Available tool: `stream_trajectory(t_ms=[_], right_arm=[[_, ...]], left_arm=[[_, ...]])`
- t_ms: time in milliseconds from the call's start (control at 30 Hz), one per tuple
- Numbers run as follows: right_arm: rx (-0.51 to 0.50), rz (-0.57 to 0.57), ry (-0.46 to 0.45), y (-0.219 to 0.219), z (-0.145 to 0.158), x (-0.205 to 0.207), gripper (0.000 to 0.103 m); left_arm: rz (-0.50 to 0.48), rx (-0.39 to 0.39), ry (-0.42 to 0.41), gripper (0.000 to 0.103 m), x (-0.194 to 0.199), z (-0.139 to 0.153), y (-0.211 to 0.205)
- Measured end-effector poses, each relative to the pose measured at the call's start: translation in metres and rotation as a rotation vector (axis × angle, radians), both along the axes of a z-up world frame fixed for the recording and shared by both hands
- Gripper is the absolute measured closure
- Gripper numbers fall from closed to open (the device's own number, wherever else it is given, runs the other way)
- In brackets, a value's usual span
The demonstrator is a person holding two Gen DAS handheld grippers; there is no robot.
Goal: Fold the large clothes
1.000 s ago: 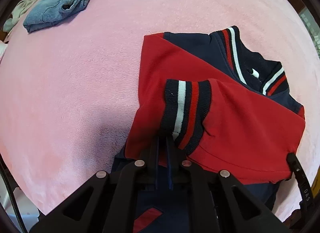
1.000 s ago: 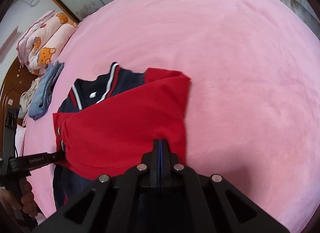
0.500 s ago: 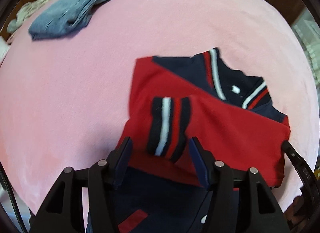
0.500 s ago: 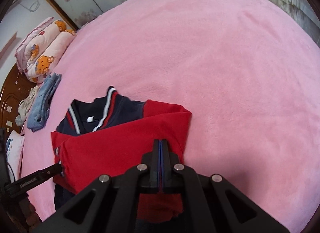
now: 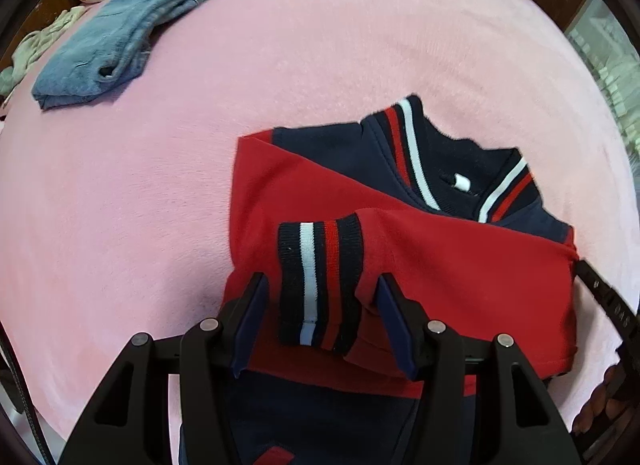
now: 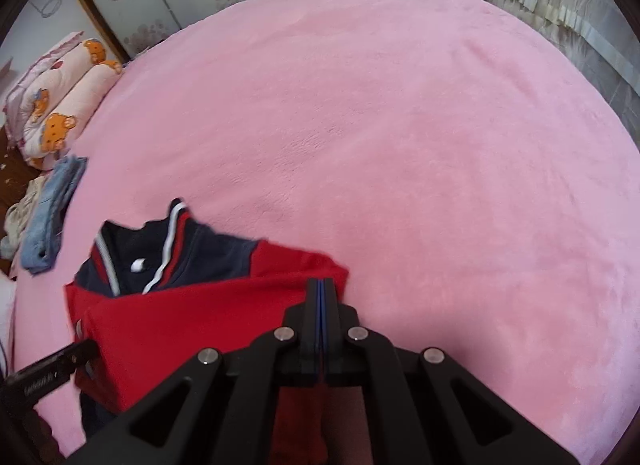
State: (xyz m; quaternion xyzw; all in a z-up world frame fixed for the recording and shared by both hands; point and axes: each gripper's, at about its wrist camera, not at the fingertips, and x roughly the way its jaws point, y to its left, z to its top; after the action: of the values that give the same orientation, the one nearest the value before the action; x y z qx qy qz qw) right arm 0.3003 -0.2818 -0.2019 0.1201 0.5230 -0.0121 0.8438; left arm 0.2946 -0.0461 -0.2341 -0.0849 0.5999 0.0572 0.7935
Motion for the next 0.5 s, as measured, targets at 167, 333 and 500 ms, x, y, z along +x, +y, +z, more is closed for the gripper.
stream_trajectory(t_ms=[167, 333, 500], right_arm=[[0.06, -0.008, 0.008, -0.005, 0.011, -0.035, 0.103], [0.122, -0.065, 0.059, -0.013, 0.012, -0.083, 0.1], [0.195, -0.101, 0.133, -0.013, 0.006, -0.139, 0.1]], left_arm=[[-0.034, 0.071, -0.039, 0.048, -0.028, 0.015, 0.004], [-0.066, 0.101, -0.038, 0.048, -0.066, 0.039, 0.011], [-0.084, 0.108, 0.011, 0.048, -0.105, 0.039, 0.031]])
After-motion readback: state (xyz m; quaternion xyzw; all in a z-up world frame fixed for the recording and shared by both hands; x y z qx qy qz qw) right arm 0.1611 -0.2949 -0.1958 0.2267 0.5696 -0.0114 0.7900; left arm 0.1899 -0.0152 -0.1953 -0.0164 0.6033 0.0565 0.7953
